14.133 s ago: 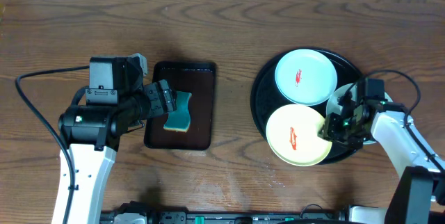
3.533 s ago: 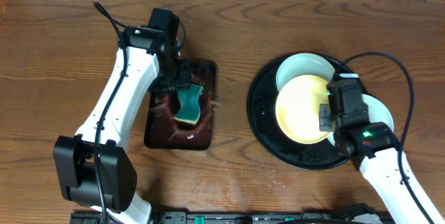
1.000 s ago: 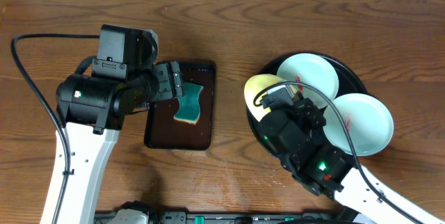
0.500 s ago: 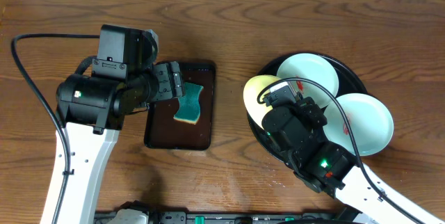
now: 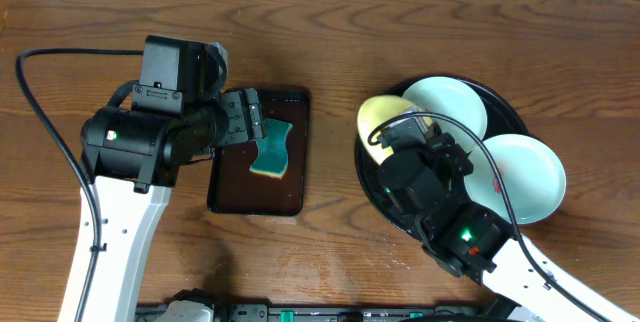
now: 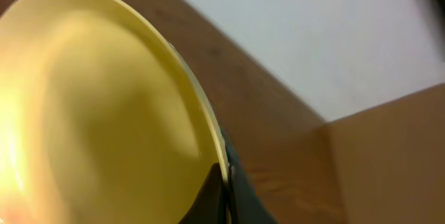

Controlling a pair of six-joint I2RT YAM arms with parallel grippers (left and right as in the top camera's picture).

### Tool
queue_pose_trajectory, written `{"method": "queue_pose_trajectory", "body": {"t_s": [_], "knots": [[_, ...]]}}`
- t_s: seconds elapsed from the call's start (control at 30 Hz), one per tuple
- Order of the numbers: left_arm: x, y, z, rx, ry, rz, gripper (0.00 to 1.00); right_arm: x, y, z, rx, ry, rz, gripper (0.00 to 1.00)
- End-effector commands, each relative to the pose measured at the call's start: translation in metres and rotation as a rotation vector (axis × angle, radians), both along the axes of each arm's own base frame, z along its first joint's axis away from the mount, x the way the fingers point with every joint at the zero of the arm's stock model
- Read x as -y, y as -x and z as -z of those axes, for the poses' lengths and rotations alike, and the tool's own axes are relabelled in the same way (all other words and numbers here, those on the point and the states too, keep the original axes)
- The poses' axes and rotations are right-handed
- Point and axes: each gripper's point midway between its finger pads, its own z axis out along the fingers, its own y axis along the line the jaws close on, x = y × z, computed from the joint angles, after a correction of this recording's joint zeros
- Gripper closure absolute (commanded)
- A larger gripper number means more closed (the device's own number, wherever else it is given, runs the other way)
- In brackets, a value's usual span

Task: Clean dirty plates on tray and stack at the side
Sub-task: 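Lift the yellow plate off the black tray with the right gripper, then move the yellow plate right and set it on the table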

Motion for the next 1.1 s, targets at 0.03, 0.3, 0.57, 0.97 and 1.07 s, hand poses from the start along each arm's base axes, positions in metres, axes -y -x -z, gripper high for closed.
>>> {"method": "queue_pose_trajectory", "body": {"t_s": [0.03, 0.3, 0.57, 0.97, 1.07], "knots": [[-0.001, 0.0, -0.001, -0.002, 0.003, -0.007, 0.17, 0.001, 0.01, -0.034, 0.1, 0.203, 0.023, 0.99], [-0.001, 0.0, -0.001, -0.002, 0.004, -0.007, 0.17, -0.016, 0.031, -0.044, 0.159, 0.25, 0.0, 0.99], [-0.001, 0.0, -0.001, -0.002, 0.003, -0.007, 0.16, -0.017, 0.033, -0.047, 0.168, 0.264, 0.001, 0.99], [-0.001, 0.0, -0.001, -0.002, 0.003, -0.007, 0.16, -0.02, 0.031, -0.043, 0.173, 0.165, 0.002, 0.99], [-0.001, 0.0, -0.001, -0.002, 0.003, -0.007, 0.16, -0.018, 0.021, -0.022, 0.104, -0.003, 0.002, 0.99]]}}
